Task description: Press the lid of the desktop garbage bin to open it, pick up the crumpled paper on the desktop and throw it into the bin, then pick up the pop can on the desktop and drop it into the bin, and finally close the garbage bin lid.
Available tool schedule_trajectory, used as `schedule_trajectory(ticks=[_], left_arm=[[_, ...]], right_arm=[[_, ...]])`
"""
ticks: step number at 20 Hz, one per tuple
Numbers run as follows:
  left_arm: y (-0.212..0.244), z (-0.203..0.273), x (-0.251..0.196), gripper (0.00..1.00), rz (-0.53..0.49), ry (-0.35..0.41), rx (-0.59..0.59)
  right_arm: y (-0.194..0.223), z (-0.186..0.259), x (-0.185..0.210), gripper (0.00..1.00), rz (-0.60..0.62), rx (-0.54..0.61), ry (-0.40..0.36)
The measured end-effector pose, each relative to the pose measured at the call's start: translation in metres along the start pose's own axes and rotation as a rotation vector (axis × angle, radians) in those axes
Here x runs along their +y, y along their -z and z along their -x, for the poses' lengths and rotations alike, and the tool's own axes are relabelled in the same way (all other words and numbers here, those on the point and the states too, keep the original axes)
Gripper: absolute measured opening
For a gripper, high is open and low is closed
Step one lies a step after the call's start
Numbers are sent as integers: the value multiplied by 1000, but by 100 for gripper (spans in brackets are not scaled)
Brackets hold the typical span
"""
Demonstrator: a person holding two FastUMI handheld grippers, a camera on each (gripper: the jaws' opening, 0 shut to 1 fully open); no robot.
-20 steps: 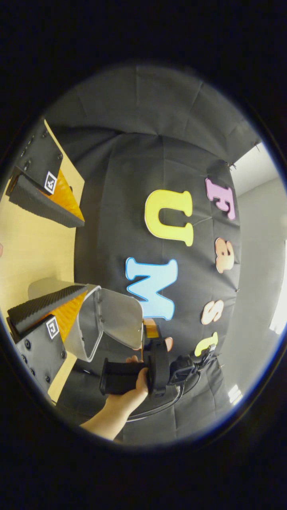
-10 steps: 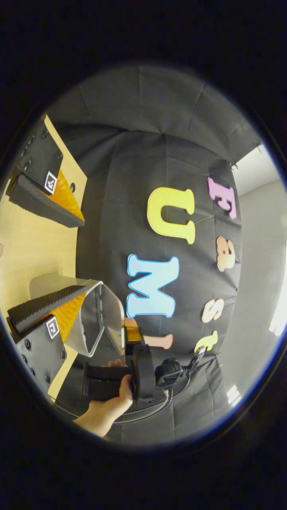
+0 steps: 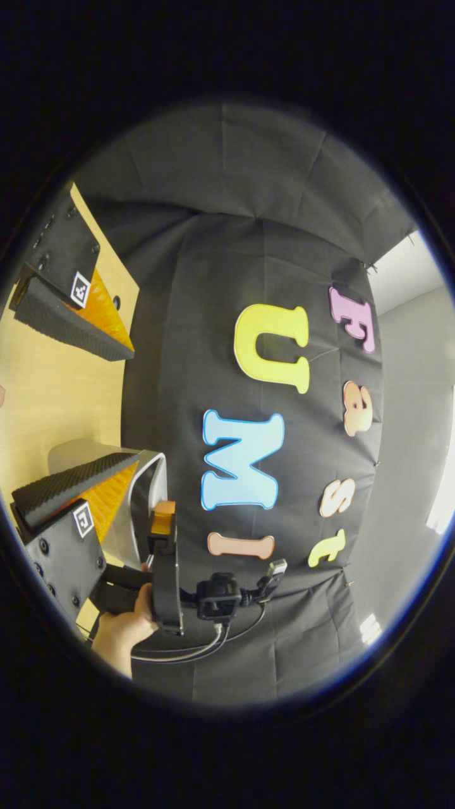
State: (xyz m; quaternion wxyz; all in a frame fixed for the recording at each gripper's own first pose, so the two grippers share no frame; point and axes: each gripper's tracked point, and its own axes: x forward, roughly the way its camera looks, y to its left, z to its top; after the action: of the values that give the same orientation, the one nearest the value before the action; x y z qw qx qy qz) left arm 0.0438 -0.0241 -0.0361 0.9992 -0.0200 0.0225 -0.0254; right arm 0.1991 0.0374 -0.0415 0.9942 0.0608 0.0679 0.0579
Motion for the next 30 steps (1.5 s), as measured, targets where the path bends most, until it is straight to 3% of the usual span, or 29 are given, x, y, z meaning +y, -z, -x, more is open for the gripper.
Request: schedule_trajectory(ticks=[8,15,30], left_arm=[[-5,5,0,95,-17,-7,-4],[-12,21,9,95,-14,-58,-19],[-38,49,26,95,15,-134,-54]], right_arm=[[21,0,0,95,57,-45,4],[23,0,1,95,49,-138,2],[29,0,0,96,74,-169,3]])
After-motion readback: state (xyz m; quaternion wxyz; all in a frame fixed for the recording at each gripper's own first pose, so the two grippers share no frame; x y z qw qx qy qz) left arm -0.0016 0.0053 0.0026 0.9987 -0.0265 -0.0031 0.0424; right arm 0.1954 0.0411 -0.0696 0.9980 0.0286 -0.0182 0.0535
